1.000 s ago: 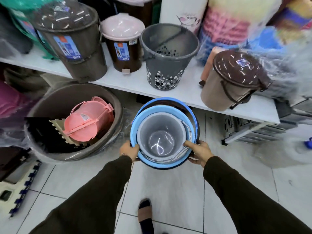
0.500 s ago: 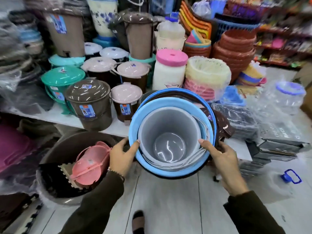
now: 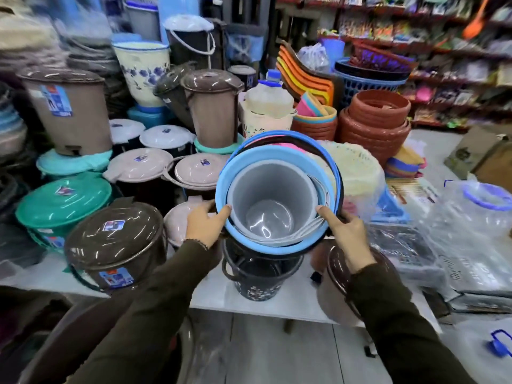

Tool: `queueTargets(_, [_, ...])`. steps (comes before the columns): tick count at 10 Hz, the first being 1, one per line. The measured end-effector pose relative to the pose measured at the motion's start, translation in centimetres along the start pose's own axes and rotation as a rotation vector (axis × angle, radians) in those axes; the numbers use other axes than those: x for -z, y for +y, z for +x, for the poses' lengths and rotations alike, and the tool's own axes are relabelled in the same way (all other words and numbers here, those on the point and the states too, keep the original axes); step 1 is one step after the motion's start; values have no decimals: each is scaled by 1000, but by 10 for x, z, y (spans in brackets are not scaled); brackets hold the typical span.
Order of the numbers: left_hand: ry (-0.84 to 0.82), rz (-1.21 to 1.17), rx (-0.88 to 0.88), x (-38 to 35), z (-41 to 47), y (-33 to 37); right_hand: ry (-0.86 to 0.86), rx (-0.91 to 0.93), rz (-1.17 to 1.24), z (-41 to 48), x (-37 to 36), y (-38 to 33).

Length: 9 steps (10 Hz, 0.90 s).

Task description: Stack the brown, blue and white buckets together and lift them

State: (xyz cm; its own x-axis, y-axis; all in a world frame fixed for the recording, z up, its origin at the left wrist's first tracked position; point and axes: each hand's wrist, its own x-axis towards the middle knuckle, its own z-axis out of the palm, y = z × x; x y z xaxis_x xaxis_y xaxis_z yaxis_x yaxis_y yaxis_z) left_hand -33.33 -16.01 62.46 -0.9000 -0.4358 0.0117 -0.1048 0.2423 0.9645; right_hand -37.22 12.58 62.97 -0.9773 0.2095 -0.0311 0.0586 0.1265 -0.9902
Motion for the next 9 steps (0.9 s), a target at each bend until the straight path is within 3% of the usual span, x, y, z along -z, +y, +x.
queueTargets(3, [-199,163,385,-50,73,-109,44,-346,-77,52,-53,117])
queueTargets(5, [-252,516,373,-71,78,-148,2,-405,-251,57,-63,160])
queueTargets(7, [-316,613,392,-70,88,-141,-25,-329,-371,63,-58,138])
queueTargets(8, [-211,608,283,-75,97,-110,32,-238,-413,75,-50,106])
queueTargets(9, [-214,587,129,-81,103,-83,53,-191,-411,83,-41,85])
